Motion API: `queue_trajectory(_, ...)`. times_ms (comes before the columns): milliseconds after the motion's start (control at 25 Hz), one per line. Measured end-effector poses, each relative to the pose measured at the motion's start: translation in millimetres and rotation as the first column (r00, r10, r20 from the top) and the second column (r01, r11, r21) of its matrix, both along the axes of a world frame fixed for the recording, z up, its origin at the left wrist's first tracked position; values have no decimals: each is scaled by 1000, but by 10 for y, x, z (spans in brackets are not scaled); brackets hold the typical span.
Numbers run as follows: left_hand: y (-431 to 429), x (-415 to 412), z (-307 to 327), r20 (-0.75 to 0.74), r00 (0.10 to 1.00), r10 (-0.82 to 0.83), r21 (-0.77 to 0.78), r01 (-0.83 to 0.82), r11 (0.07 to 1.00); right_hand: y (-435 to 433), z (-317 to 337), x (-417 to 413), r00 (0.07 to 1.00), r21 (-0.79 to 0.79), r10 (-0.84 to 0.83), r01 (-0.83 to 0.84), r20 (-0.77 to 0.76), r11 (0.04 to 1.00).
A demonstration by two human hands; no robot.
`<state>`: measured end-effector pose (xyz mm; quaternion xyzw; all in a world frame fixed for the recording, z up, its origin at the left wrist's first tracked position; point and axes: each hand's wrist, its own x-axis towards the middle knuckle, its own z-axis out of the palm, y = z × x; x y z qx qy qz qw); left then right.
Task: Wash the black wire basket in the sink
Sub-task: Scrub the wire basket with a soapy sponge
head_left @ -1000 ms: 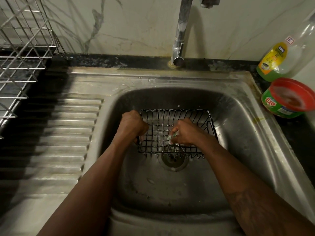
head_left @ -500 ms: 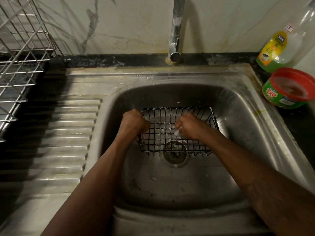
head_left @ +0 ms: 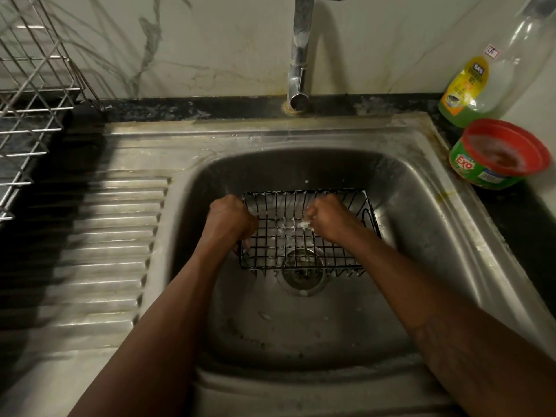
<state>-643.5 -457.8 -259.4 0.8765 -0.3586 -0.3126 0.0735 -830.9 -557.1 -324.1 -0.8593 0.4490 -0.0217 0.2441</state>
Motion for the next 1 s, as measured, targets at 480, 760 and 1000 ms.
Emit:
queue_trajectory(480, 24, -6, 92, -14, 1000, -16, 11, 17, 1000, -106, -86, -36, 999, -40, -38, 39, 7, 998)
queue_trajectory(760, 29, -7, 91, -11, 1000, -3, -11, 3, 1000, -32, 211, -240, 951, 336, 189, -100, -245, 937)
queue_trajectory(1000, 25, 16, 101, -49, 999, -7, 22, 9, 1000, 57, 219, -188, 970, 108, 128, -107, -206, 988)
